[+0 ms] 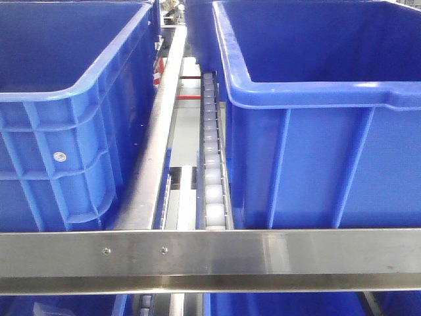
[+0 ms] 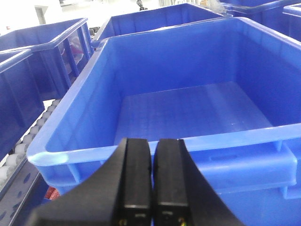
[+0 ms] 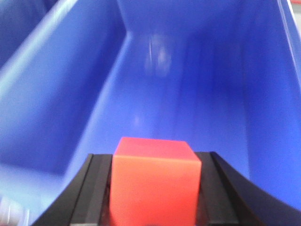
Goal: Pick red cube and place on left shelf
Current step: 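Move the right gripper with the red cube over a blue bin, then open the right gripper to drop the red cube into the bin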
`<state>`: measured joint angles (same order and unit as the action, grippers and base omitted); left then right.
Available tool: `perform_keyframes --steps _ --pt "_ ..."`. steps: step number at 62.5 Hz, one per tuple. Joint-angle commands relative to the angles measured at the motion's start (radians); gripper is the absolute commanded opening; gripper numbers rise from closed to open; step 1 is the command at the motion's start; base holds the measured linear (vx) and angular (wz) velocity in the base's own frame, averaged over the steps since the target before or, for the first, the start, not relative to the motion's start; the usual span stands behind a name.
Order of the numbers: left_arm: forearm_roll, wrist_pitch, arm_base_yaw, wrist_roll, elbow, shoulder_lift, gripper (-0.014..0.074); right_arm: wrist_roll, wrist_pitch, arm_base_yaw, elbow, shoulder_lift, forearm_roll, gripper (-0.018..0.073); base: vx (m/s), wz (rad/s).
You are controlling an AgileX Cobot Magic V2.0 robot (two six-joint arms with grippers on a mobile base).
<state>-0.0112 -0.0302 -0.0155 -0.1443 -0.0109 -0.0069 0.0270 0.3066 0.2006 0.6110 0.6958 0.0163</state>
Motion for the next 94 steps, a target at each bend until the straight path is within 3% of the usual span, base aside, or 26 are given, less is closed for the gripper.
perform_keyframes --steps 1,21,25,35,41,68,73,85,89,94 --pt "-0.005 0.091 -0.005 -0.001 -0.022 0.007 0.0106 -0.003 -0.114 0.002 0.117 0.115 -0.004 0.0056 0.00 0.00" --pt "-0.005 0.091 -0.005 -0.001 -0.022 0.007 0.0106 -0.003 -0.058 0.002 0.492 0.581 -0.016 0.0085 0.00 0.00" --pt "-0.005 0.091 -0.005 -0.001 -0.022 0.007 0.0106 -0.003 -0.027 0.002 0.550 0.666 -0.022 0.0179 0.00 0.00" --pt "-0.005 0.091 -0.005 -0.001 -0.022 0.007 0.0106 -0.003 0.003 0.002 0.637 0.807 -0.031 0.0545 0.00 0.00" --pt "-0.005 0.091 -0.005 -0.001 -0.022 0.007 0.0106 -0.003 -0.002 0.002 0.653 0.848 -0.032 0.0606 0.00 0.00" --pt "-0.005 0.091 -0.005 -0.001 -0.022 0.007 0.0106 -0.003 0.005 0.001 0.655 0.827 -0.032 0.0571 -0.01 -0.03" --pt "-0.005 0.091 -0.005 -0.001 -0.022 0.007 0.0106 -0.003 0.015 0.001 0.654 0.790 -0.032 0.0473 0.00 -0.02" --pt "-0.005 0.091 -0.005 -0.001 -0.022 0.007 0.0106 -0.003 0.005 0.000 0.573 0.603 -0.032 0.0034 0.00 0.00" --pt "-0.005 0.091 -0.005 -0.001 -0.022 0.007 0.0106 -0.003 -0.014 0.000 0.524 0.526 -0.032 0.0073 0.00 0.00" --pt "-0.005 0.091 -0.005 -0.001 -0.022 0.007 0.0106 -0.003 -0.037 -0.005 0.439 0.419 -0.032 0.0054 0.00 0.00"
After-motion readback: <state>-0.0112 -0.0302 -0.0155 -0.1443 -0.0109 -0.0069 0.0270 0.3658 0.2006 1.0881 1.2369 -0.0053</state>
